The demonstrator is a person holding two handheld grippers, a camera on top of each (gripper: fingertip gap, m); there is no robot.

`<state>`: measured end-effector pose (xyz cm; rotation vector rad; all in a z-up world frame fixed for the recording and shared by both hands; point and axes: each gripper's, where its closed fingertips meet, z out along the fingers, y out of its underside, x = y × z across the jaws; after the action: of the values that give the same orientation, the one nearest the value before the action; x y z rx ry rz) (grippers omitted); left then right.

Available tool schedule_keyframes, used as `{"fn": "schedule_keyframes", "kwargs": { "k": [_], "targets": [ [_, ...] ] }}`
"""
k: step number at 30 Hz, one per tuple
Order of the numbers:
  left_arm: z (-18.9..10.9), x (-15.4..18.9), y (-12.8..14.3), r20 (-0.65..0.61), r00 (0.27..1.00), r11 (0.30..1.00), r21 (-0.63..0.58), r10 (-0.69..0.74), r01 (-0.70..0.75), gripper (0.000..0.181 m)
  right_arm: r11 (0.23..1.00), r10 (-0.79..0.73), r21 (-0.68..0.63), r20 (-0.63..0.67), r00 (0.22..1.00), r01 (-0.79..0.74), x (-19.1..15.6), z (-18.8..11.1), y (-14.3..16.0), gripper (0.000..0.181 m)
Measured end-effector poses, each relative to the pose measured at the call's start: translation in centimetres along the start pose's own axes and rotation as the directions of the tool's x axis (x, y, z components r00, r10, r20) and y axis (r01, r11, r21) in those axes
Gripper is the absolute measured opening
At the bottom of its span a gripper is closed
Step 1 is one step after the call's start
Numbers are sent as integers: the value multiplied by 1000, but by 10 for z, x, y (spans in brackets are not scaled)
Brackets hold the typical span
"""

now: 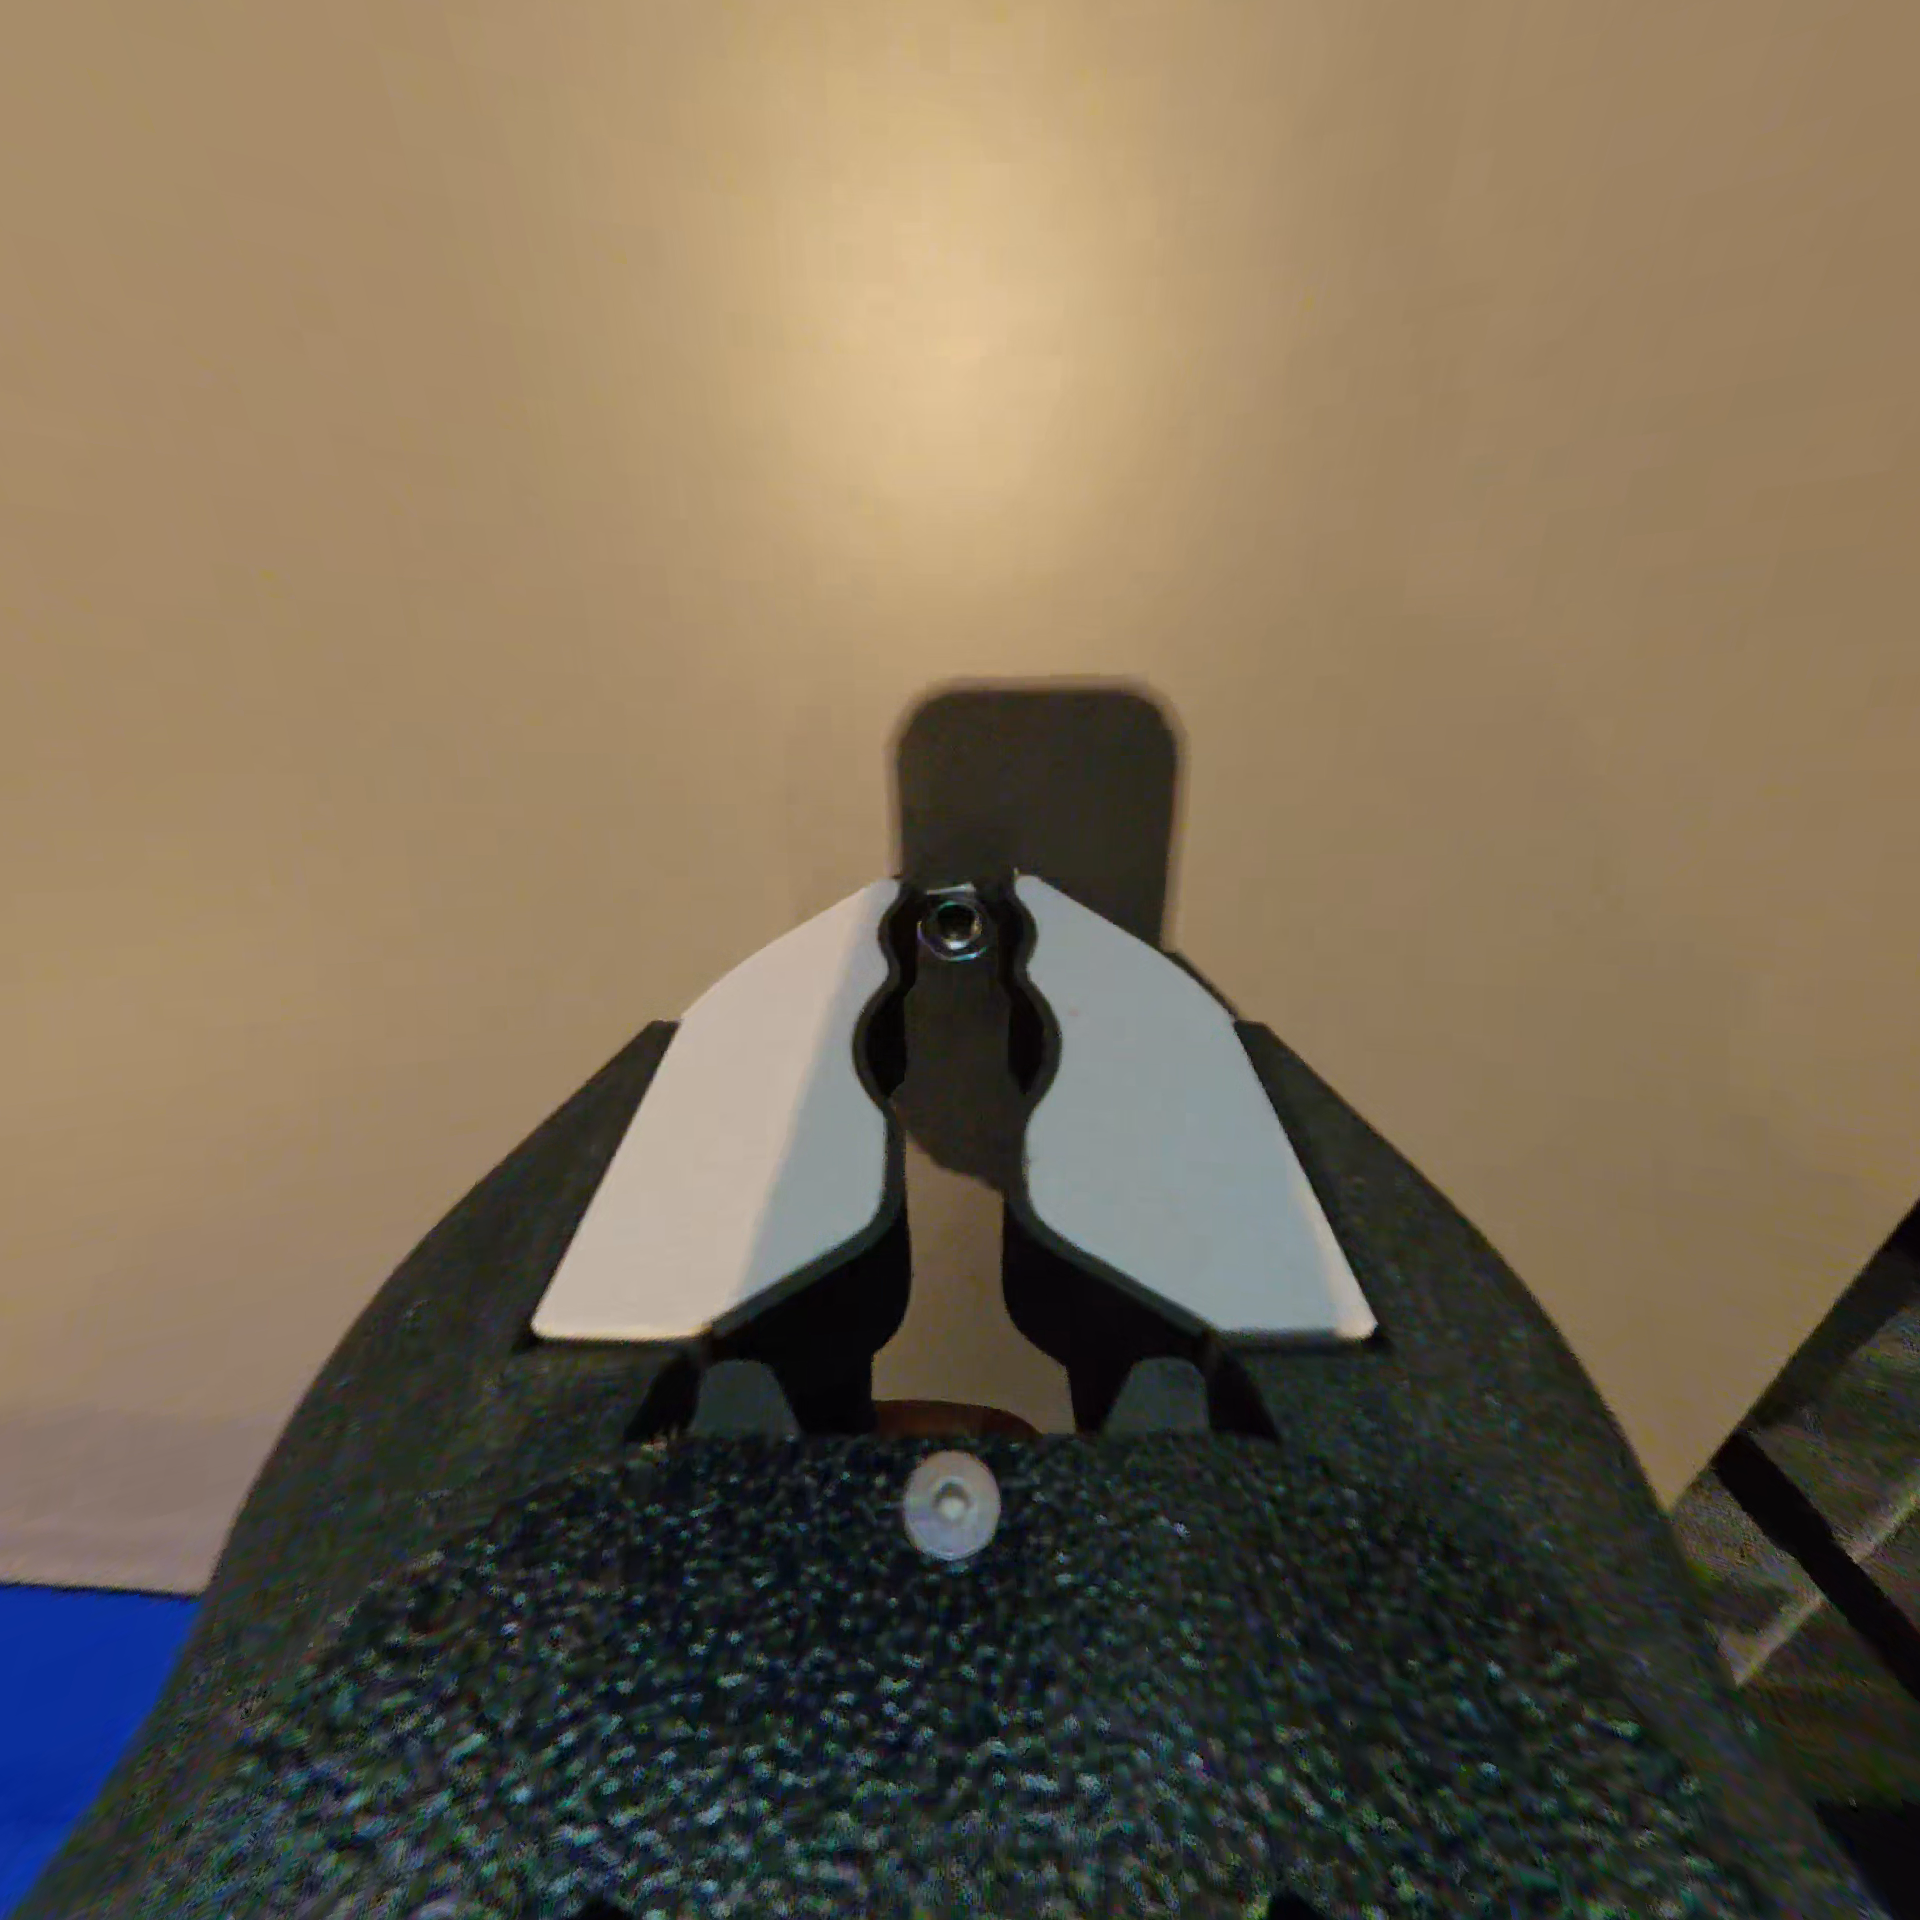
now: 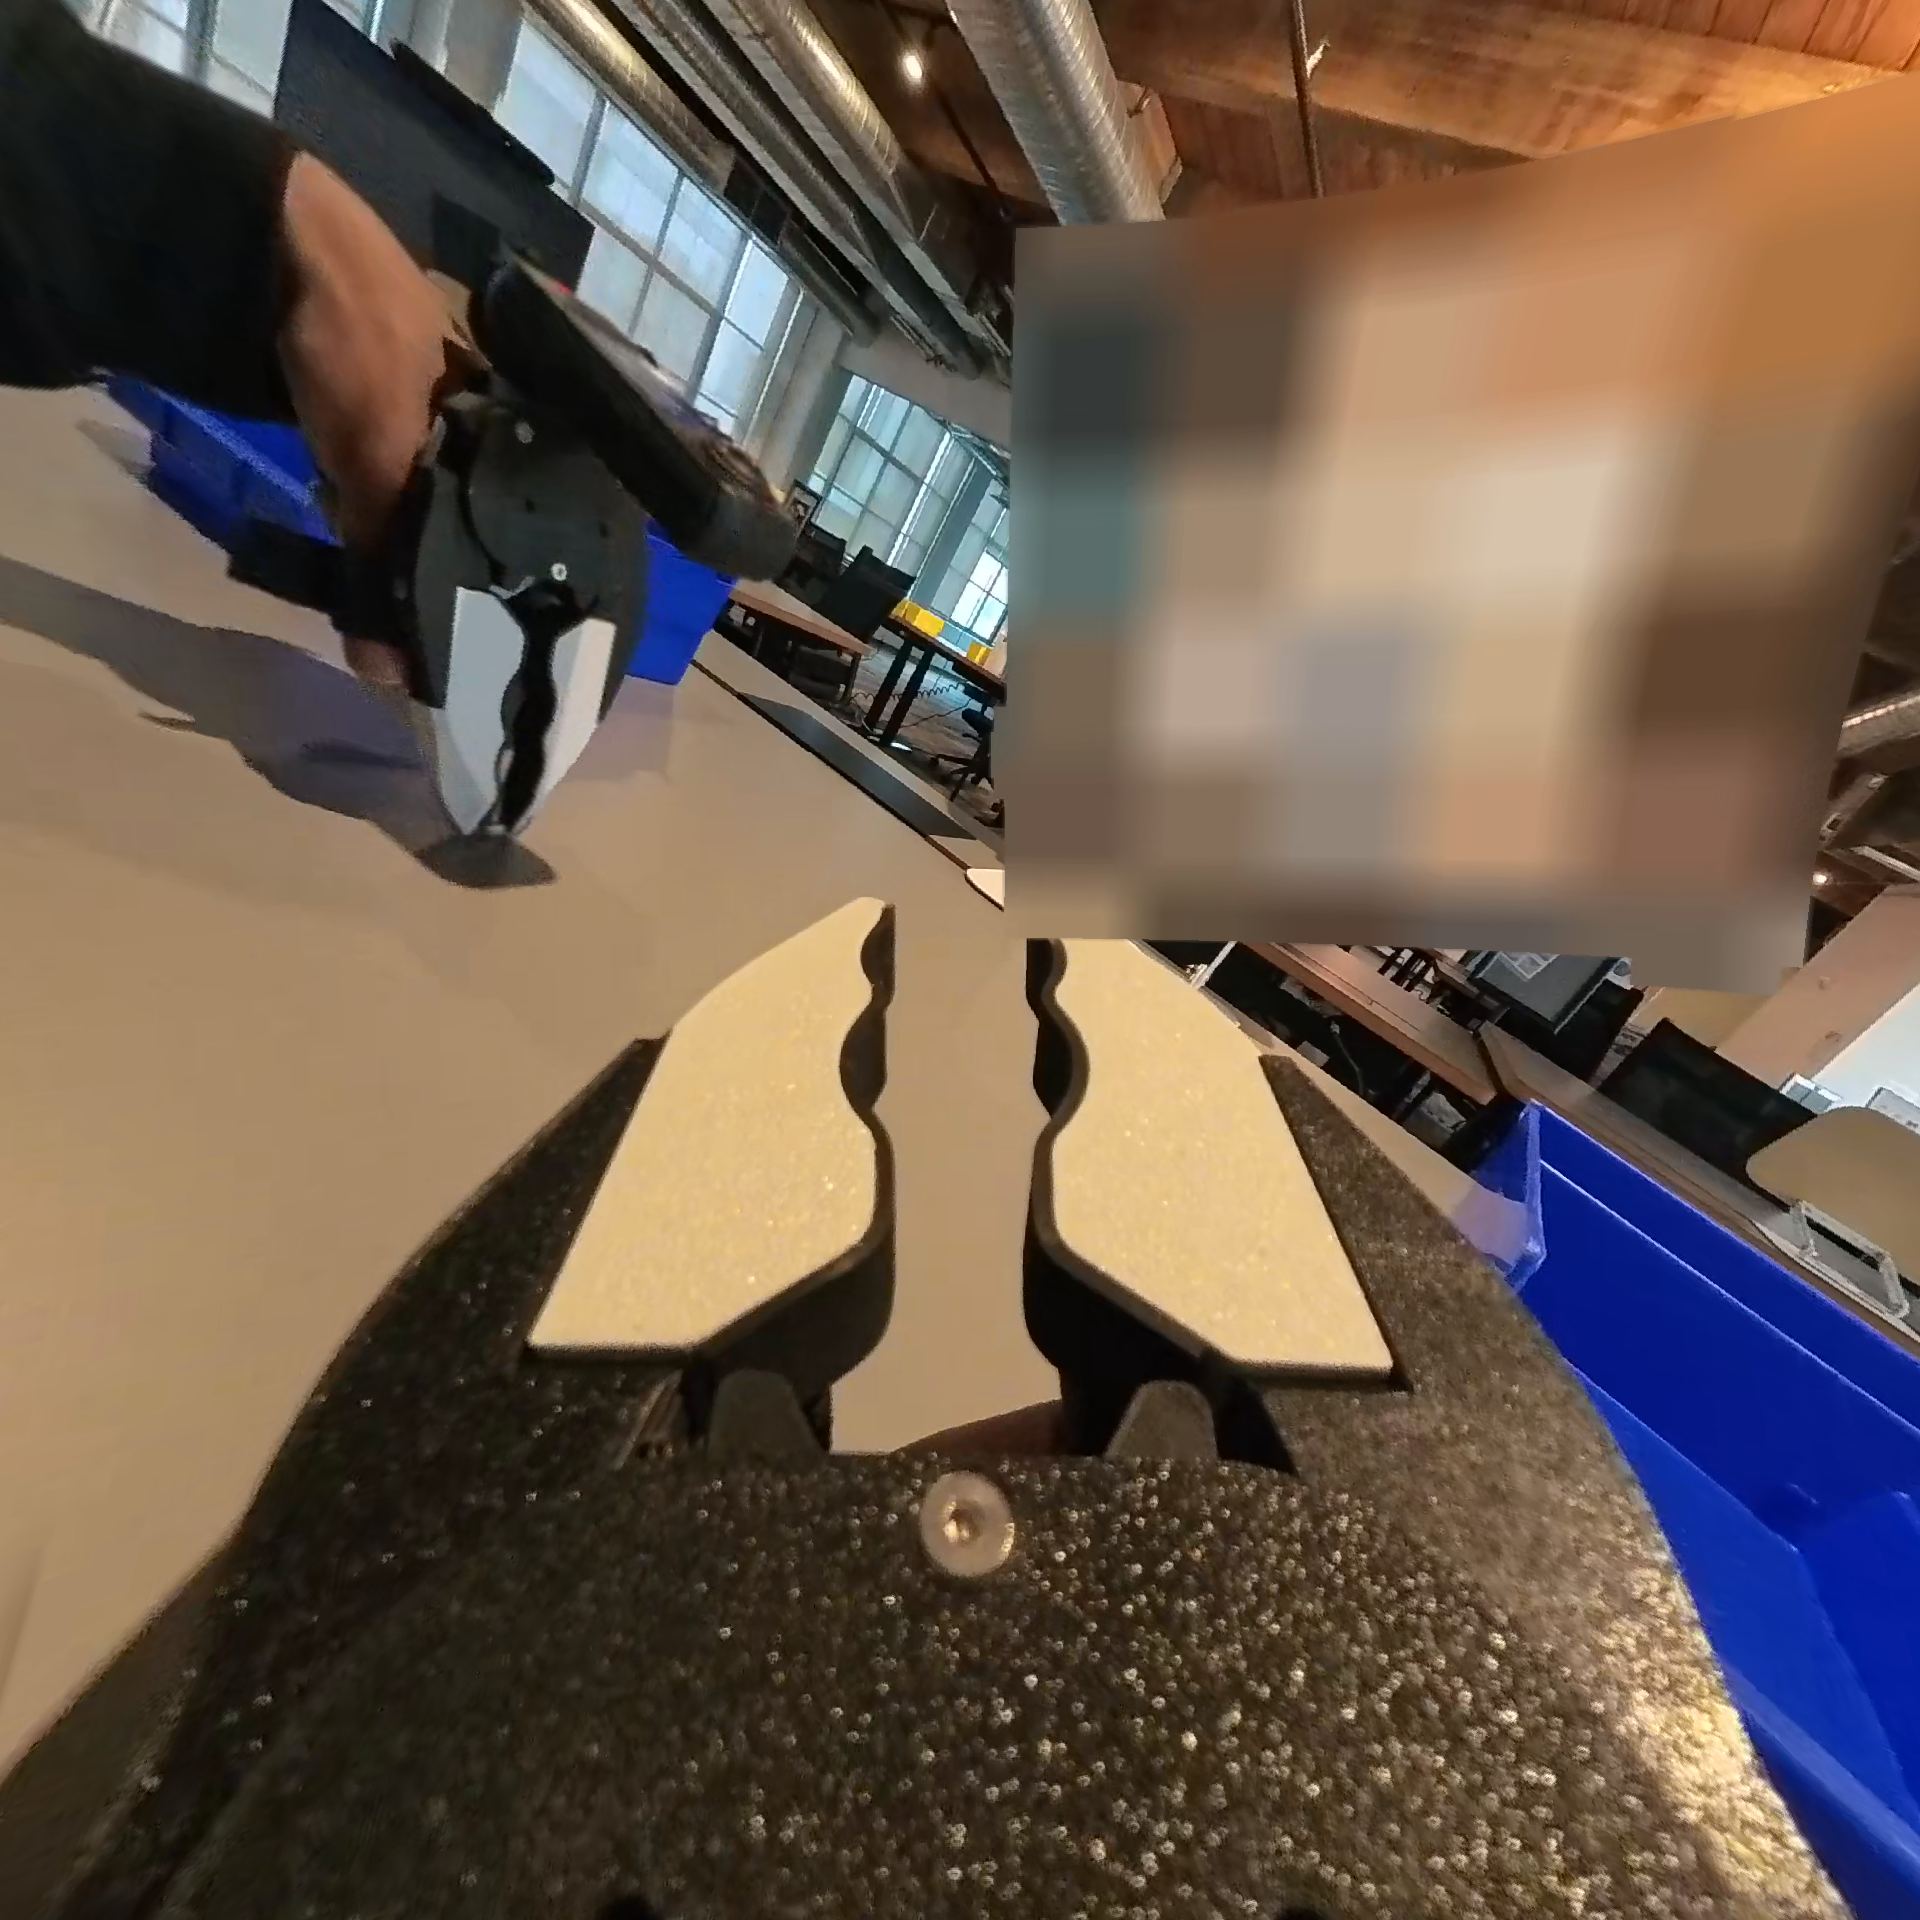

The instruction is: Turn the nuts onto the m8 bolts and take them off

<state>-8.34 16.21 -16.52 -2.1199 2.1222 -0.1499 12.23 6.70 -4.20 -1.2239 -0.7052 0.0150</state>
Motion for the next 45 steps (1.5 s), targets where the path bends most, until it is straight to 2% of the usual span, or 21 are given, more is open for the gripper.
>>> {"fn": "schedule_keyframes", "kwargs": {
  "k": [3,6,10,14,17,20,25,27,30,34,39,45],
  "targets": [
    [0,2,3,-3,1000,1000,-8,7,-7,16,1000,10,2,-2,1000,-10,1,0,0,24],
    [-10,4,1,-11,1000,999,42,-3,3,27,1000,14,2,-6,1000,-14,2,0,0,24],
    [-47,-1,-2,-6,999,982,186,-43,43,34,1000,17,0,-8,1000,-17,3,-1,0,24],
    [-94,-18,16,61,994,958,277,-96,76,37,1000,17,-6,-4,1000,-17,2,0,1,24],
    [-137,-50,51,154,968,935,325,-198,140,37,1000,17,-12,-2,1000,-17,1,0,2,24],
    [-177,-95,104,258,903,907,340,-344,248,37,1000,13,-27,-1,1000,-13,1,1,4,24],
    [-210,-168,189,362,765,840,339,-533,424,36,996,-26,-84,10,1000,27,-4,5,12,24],
    [-209,-193,215,374,727,816,325,-576,478,36,994,-26,-110,33,999,29,-8,9,15,23],
    [-194,-227,254,393,707,808,241,-588,537,37,989,-19,-145,77,997,31,-13,21,18,23],
    [-161,-260,280,326,728,795,168,-603,583,37,983,-47,-170,129,991,69,-17,42,19,24],
    [-116,-275,293,224,769,798,87,-599,597,38,975,-47,-204,179,983,84,-22,69,32,24],
    [-82,-269,291,149,827,837,18,-543,546,40,979,32,-206,204,979,11,-23,98,32,23]
  ]
}}
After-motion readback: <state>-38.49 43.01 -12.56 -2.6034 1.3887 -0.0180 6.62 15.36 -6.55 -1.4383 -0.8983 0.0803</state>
